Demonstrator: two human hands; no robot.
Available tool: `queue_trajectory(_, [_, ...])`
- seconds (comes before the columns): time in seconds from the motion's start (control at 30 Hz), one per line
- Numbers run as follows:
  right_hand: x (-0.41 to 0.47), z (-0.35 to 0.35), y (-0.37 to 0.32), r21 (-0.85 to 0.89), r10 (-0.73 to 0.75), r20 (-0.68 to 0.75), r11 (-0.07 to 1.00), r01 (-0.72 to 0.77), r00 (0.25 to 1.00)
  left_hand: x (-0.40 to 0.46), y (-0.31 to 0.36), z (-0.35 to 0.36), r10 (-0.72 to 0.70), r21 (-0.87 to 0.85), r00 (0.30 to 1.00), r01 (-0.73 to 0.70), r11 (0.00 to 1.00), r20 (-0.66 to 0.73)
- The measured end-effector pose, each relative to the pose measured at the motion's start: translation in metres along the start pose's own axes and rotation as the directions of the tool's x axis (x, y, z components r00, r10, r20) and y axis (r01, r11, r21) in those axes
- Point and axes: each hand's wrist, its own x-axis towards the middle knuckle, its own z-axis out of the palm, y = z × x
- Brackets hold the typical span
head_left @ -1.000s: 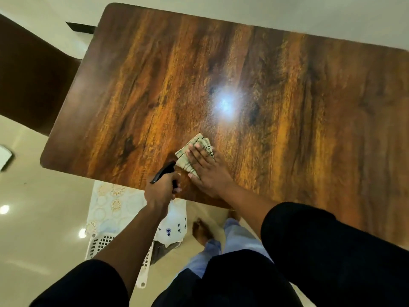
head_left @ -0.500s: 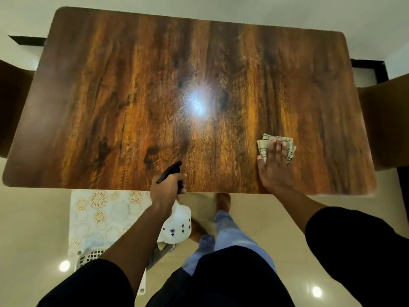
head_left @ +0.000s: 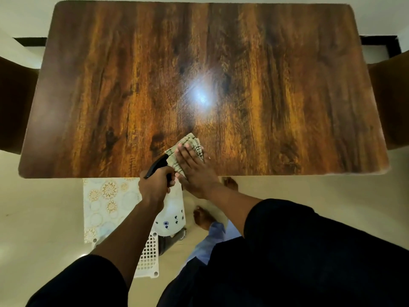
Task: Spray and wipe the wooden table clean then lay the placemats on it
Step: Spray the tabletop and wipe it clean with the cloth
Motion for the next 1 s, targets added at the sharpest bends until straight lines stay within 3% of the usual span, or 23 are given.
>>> queue_trajectory(0.13, [-0.020, -0.003, 0.042, -0.044, -0.043, 0.013, 0.998, 0.043, 0.999, -0.007, -0.003, 0.009, 0.012, 0.015, 0.998, -0.014, 1.000, 0.068])
queue_trajectory(0.33, [-0.088, -0.009, 0.121, 0.064, 0.300, -0.063, 0.953, -0.296, 0.952, -0.024, 0.005, 0.052, 0.013, 0.017, 0.974, -0.017, 1.000, 0.227])
queue_trajectory(0.5, [-0.148, -0.009, 0.198, 0.184, 0.570, -0.103, 0.816, -0.548, 0.815, -0.036, 0.003, 0.091, 0.001, 0.010, 0.952, -0.005, 1.000, 0.307])
queue_trajectory(0.67, [-0.201, -0.010, 0.261, 0.273, 0.811, -0.057, 0.574, -0.772, 0.582, -0.050, 0.003, 0.120, -0.016, 0.064, 0.923, -0.009, 0.998, 0.384])
queue_trajectory(0.8, [-0.210, -0.006, 0.268, 0.274, 0.844, -0.056, 0.527, -0.805, 0.534, -0.061, 0.003, 0.141, -0.019, 0.098, 0.919, -0.021, 0.995, 0.393])
queue_trajectory(0.9, [-0.195, 0.000, 0.250, 0.253, 0.825, -0.102, 0.563, -0.787, 0.556, -0.069, 0.008, 0.154, 0.013, 0.096, 0.920, -0.055, 0.994, 0.392])
queue_trajectory(1.0, [-0.187, 0.008, 0.220, 0.201, 0.664, -0.140, 0.745, -0.636, 0.734, -0.080, 0.015, 0.169, 0.037, 0.099, 0.924, -0.080, 0.992, 0.380])
